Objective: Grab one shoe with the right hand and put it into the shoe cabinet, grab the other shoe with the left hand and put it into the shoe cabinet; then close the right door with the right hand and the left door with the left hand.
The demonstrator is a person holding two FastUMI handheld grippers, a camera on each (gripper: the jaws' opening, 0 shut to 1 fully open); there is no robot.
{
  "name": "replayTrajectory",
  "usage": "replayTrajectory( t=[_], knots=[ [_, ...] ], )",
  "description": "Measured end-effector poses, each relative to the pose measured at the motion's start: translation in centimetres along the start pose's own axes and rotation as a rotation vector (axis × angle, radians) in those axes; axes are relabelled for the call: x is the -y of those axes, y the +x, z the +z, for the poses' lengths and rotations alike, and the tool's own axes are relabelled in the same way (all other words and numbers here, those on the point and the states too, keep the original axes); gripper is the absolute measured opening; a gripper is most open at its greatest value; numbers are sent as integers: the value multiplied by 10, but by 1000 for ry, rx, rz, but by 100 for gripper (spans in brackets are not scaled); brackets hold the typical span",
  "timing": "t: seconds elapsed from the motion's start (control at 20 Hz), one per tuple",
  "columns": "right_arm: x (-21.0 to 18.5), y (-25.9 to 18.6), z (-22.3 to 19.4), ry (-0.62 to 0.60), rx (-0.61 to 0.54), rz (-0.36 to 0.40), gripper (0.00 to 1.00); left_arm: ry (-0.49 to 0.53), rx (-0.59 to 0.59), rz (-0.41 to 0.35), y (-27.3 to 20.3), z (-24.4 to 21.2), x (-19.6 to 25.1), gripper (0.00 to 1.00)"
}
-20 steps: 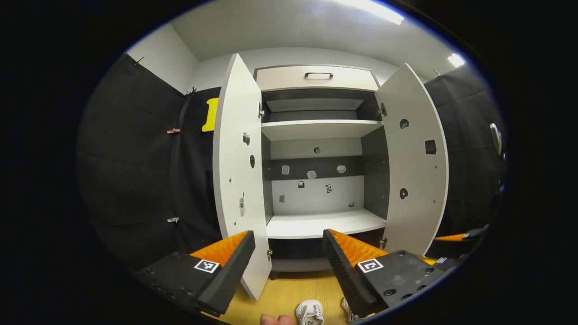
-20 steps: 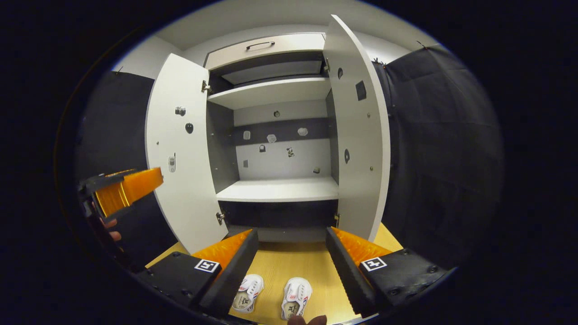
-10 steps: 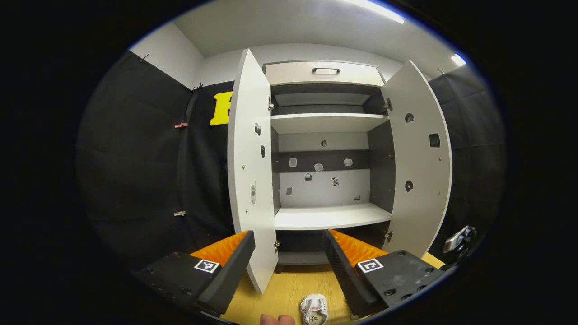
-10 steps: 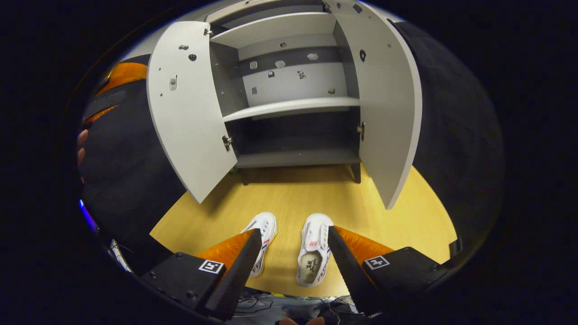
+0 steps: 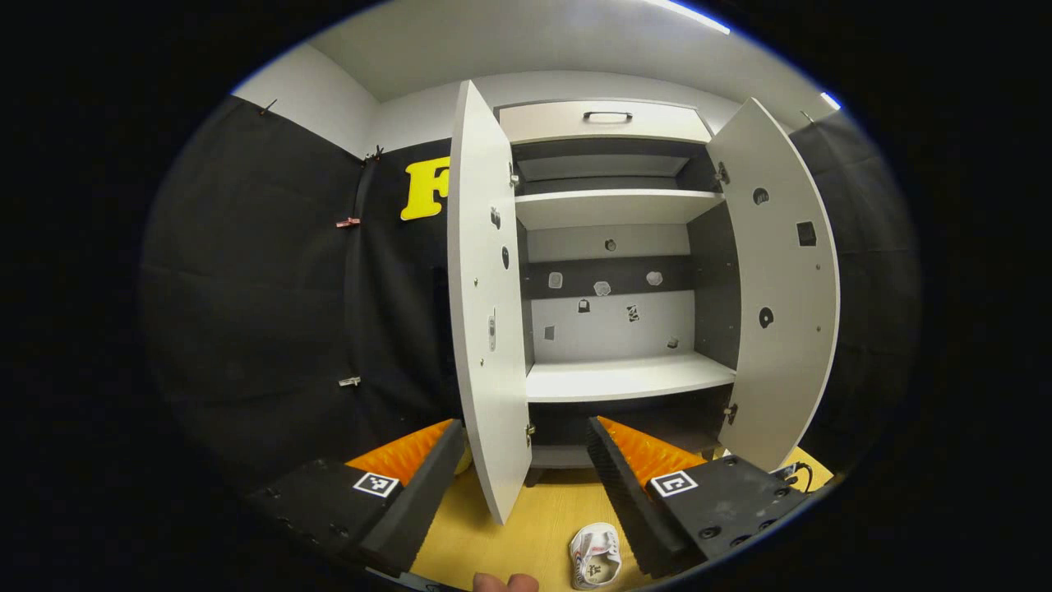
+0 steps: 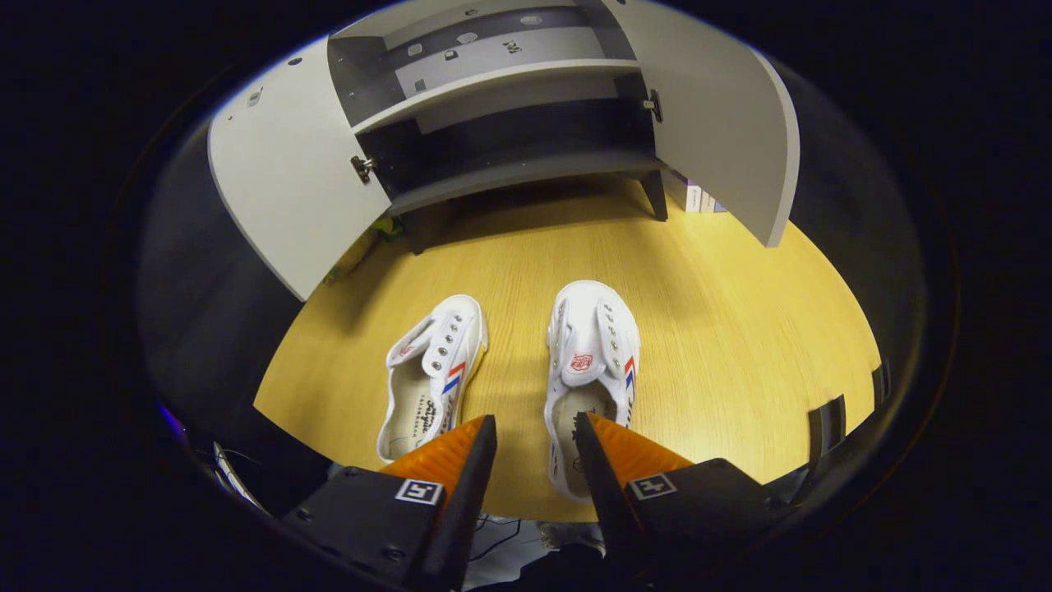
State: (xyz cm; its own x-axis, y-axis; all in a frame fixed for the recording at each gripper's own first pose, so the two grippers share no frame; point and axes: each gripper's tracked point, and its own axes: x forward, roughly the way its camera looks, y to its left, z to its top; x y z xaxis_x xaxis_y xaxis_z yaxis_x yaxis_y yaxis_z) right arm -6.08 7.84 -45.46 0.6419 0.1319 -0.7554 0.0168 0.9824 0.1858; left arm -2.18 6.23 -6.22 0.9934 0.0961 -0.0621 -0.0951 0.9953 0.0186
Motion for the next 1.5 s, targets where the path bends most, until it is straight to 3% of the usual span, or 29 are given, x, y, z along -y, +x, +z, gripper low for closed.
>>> replayTrajectory(
  t=[0.05, 0.15, 0.2, 0.25, 0.3, 0.35, 0.4, 0.7, 0.8, 0.85, 0.95, 1.0, 1.3, 1.5],
  knots=[
    [1, 9, -1, 5, 4, -12, 59, 0, 4, 4, -1, -2, -2, 95],
    [3, 26, -2, 11, 14, -23, 59, -6, 24, 18, -3, -2, -7, 95],
    [1, 34, -1, 12, 28, -27, 67, -12, 34, 22, -4, -1, -9, 95],
    [4, 42, 3, 6, 48, -36, 59, -19, 38, 21, -5, -2, -9, 95],
    [8, 46, 9, -4, 71, -56, 59, -22, 39, 19, -5, -3, -9, 95],
    [13, 56, 11, -15, 81, -83, 41, -21, 40, 21, -4, -5, -11, 95],
    [11, 63, 11, -6, 88, -85, 37, -16, 40, 24, -3, -6, -12, 95],
    [18, 95, 32, -11, 163, -135, 24, -7, 7, 28, 8, -22, -15, 95],
    [12, 100, 35, -19, 178, -110, 23, 2, -10, 25, 10, -29, -15, 95],
    [9, 112, 40, -26, 185, -91, 11, 9, -16, 23, 11, -32, -14, 95],
    [12, 117, 41, -36, 172, -49, 13, 21, -23, 19, 13, -35, -15, 95],
    [11, 105, 44, -31, 163, -40, 5, 22, -24, 17, 15, -34, -15, 95],
    [10, 69, 70, -50, 168, 12, 5, -19, -28, -8, 28, -32, -10, 95],
    [-8, 19, 115, -47, 228, 77, 5, -25, -28, -19, 36, -27, -7, 95]
  ],
)
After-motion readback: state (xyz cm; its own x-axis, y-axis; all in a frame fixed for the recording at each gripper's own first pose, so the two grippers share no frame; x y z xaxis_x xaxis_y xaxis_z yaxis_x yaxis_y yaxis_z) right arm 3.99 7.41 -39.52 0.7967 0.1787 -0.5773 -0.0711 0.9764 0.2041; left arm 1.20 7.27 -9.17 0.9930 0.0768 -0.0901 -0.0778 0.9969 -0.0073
